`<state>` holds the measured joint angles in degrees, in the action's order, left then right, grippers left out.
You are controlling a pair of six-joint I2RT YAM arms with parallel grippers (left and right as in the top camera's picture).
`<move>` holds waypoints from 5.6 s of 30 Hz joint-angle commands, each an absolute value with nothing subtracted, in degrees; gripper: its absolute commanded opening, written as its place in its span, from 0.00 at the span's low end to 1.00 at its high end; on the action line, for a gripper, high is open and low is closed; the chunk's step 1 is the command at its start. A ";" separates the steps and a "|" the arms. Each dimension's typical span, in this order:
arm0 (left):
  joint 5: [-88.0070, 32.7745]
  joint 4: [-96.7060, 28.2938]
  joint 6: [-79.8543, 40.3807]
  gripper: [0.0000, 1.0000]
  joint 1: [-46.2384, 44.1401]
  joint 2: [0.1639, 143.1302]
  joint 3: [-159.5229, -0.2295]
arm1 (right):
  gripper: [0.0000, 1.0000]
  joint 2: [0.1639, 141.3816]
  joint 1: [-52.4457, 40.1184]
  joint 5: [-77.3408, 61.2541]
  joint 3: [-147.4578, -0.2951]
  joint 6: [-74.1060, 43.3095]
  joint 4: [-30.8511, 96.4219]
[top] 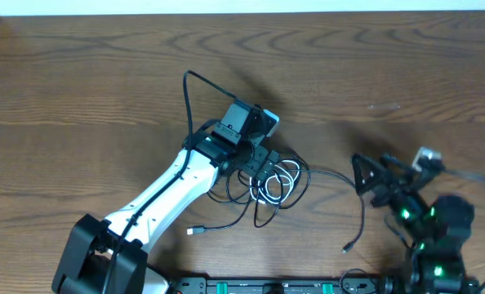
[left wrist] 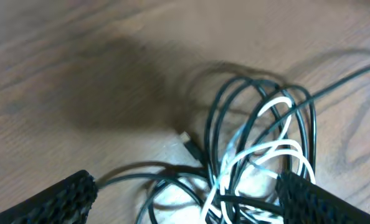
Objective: Untangle cables
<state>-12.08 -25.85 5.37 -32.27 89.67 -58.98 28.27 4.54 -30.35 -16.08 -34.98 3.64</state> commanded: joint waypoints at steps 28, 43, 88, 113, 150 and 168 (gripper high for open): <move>-10.87 -32.53 3.97 0.93 -9.67 75.05 -60.25 | 0.89 94.17 -24.01 -18.72 -49.04 -2.02 16.60; -10.90 -32.53 3.97 0.93 -9.67 75.05 -60.25 | 0.59 103.31 -25.34 -21.54 -49.04 4.86 13.21; -23.51 -32.58 2.22 0.93 -9.72 75.22 -60.23 | 0.01 102.28 -8.34 -22.22 -49.52 -40.71 9.17; -25.10 -33.23 1.17 0.94 -9.74 75.22 -60.23 | 0.99 102.28 -13.28 -26.79 -49.52 -29.87 22.04; -24.88 -34.24 1.19 0.94 -18.35 80.47 -60.23 | 0.72 102.32 -24.16 -15.92 -49.50 -20.91 8.58; -24.91 -32.27 1.19 0.94 -18.35 80.64 -60.23 | 0.01 88.55 -23.24 3.22 -63.46 -10.07 25.34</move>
<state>-24.10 -32.75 1.43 -18.22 80.27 -58.98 94.54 -23.44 -3.25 -57.49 -15.57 24.29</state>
